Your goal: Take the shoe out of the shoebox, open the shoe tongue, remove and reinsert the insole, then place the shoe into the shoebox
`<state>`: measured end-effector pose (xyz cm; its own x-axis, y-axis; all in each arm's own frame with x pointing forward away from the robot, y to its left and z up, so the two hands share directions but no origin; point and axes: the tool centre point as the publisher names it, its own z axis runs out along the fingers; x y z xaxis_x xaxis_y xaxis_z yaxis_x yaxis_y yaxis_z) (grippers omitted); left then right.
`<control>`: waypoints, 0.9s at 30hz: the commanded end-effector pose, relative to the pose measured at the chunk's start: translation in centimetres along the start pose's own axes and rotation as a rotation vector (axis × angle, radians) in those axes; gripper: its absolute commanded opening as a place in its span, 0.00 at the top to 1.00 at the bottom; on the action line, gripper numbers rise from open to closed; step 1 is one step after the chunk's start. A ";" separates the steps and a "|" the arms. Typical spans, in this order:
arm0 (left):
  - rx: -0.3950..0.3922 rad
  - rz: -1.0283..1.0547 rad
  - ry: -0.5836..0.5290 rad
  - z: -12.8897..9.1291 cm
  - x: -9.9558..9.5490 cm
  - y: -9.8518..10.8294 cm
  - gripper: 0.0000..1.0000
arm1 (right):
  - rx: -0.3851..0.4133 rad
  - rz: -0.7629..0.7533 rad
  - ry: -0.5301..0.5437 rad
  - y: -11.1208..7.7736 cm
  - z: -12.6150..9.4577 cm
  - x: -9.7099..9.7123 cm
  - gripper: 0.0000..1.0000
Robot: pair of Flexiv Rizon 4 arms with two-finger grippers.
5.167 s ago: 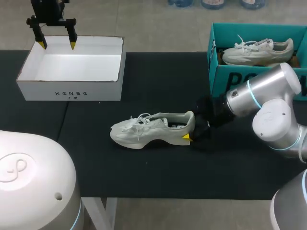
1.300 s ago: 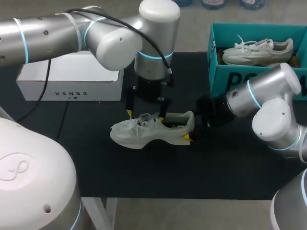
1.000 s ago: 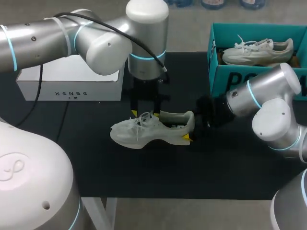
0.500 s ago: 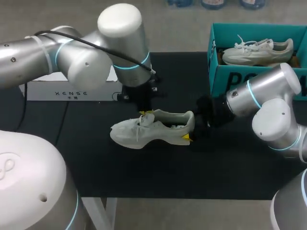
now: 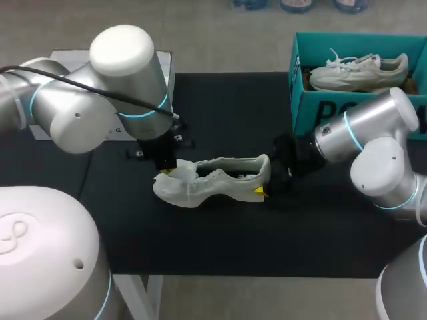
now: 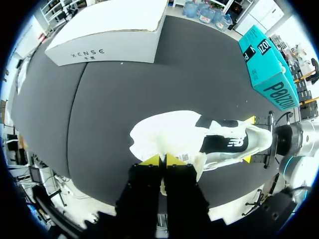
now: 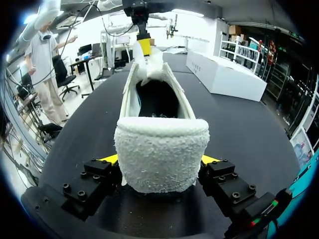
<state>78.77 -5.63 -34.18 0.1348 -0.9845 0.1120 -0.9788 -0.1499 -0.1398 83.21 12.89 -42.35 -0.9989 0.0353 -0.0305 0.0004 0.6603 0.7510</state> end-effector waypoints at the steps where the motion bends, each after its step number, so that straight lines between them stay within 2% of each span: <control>1: -0.043 -0.017 -0.050 0.7 -0.1 -0.8 1.00 | 0.002 0.001 -0.004 -0.4 0.7 -0.2 1.00; 2: -0.060 -0.018 -0.072 0.8 -0.3 -0.9 1.00 | 0.002 0.001 -0.004 -0.4 0.7 -0.2 1.00; 3: -0.065 -0.012 -0.079 0.9 -0.2 -0.9 0.89 | 0.002 0.001 -0.004 -0.4 0.7 -0.2 1.00; 4: -0.053 -0.002 -0.065 0.8 -0.1 -1.0 0.65 | 0.002 0.001 -0.004 -0.4 0.7 -0.2 1.00; 5: -0.044 0.015 -0.069 0.5 0.2 -1.1 0.26 | 0.002 0.001 -0.004 -0.4 0.7 -0.2 1.00; 6: -0.025 0.038 -0.054 0.2 0.4 -1.2 0.00 | 0.002 0.001 -0.004 -0.4 0.7 -0.2 1.00; 9: 0.057 0.245 0.062 -1.0 1.2 -1.6 0.00 | 0.002 0.001 -0.004 -0.4 0.7 -0.2 1.00; 11: 0.047 0.525 0.146 -2.0 2.1 -2.2 0.00 | 0.002 0.001 -0.004 -0.4 0.7 -0.2 1.00; 13: -0.006 0.850 0.251 -3.0 3.4 -2.3 0.00 | 0.002 0.001 -0.004 -0.4 0.7 -0.2 1.00; 14: -0.073 1.014 0.265 -3.3 3.8 -2.2 0.00 | 0.002 0.001 -0.004 -0.4 0.7 -0.2 1.00; 15: -0.104 1.132 0.217 -3.6 4.2 -2.0 0.00 | 0.002 0.001 -0.004 -0.4 0.7 -0.2 1.00; 16: -0.117 1.121 0.212 -4.2 4.1 -2.3 0.00 | 0.002 0.001 -0.004 -0.4 0.7 -0.2 1.00; 27: -0.117 1.121 0.212 -4.2 4.1 -2.3 0.00 | 0.002 0.001 -0.004 -0.4 0.7 -0.2 1.00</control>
<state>80.60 -9.27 -29.08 -0.4932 -0.8627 0.1120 -0.8639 0.4706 -0.1796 83.23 12.87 -42.38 -0.9989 0.0363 -0.0302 0.0013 0.6603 0.7510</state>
